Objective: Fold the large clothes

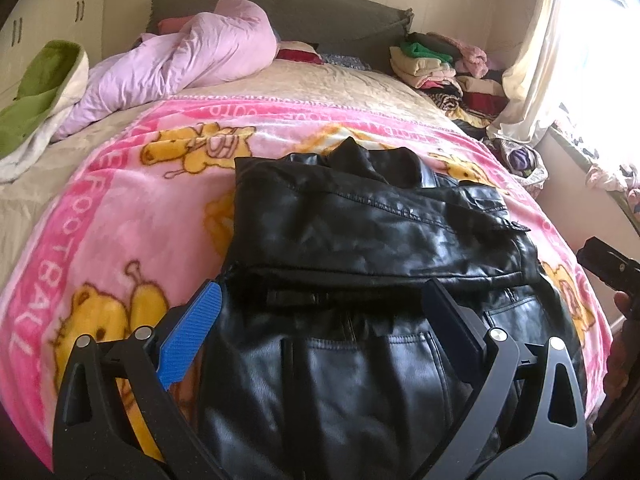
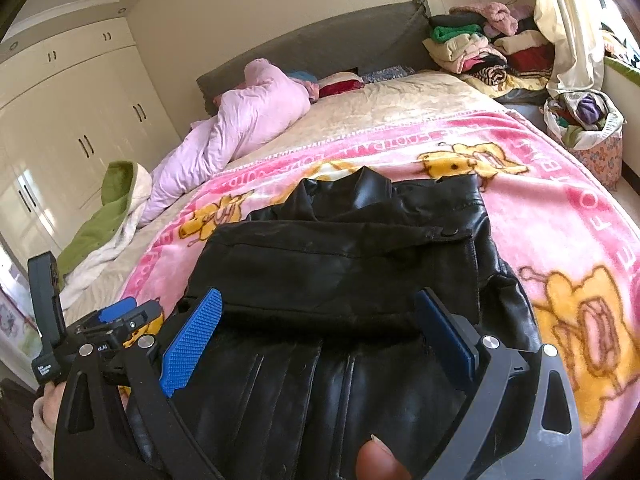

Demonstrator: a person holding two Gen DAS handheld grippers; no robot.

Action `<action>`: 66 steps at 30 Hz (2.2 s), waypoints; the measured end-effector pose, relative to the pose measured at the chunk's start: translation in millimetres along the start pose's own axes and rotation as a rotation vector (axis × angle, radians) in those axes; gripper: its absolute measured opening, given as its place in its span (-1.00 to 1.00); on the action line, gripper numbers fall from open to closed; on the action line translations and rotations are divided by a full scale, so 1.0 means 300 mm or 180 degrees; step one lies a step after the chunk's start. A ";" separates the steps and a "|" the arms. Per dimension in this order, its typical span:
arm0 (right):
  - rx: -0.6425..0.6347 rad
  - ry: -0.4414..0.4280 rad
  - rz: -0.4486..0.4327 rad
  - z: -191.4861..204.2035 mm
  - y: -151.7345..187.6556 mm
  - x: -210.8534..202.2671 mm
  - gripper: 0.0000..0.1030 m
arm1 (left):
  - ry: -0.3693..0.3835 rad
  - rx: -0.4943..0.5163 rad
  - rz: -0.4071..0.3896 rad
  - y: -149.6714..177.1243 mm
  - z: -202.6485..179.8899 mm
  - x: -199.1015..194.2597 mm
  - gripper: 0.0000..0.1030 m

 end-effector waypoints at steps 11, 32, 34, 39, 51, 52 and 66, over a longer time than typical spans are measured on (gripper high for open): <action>-0.0031 0.0011 -0.0013 0.021 0.025 -0.075 0.87 | -0.0109 0.0057 -0.0183 0.017 -0.008 -0.079 0.82; -0.0061 0.0081 -0.0055 0.015 0.084 -0.223 0.90 | 0.0055 0.0116 -0.0199 0.097 -0.047 -0.220 0.82; -0.0055 0.0079 -0.0051 0.008 0.095 -0.235 0.90 | 0.0040 0.0099 -0.0169 0.111 -0.036 -0.226 0.82; -0.0033 0.0080 -0.0008 -0.018 0.129 -0.250 0.90 | -0.0048 0.0058 -0.0076 0.150 0.007 -0.226 0.82; 0.0059 0.0101 0.0074 -0.093 0.193 -0.275 0.90 | -0.0166 -0.0137 0.0188 0.247 0.114 -0.215 0.82; 0.0066 0.0107 0.0085 -0.100 0.198 -0.278 0.90 | -0.0160 -0.0141 0.0202 0.252 0.116 -0.217 0.82; 0.0067 0.0196 0.0335 -0.178 0.319 -0.284 0.90 | 0.0117 -0.0033 0.0914 0.393 0.120 -0.153 0.82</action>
Point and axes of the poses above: each gripper's, at about its wrist camera, not at the fingertips, and x roughly the way its jaws point, z to its left, y to its underside, the point moved 10 cm from there along x, roughly the way its jaws point, and after that the axes turned 6 degrees about -y, right-handed, at the moved point
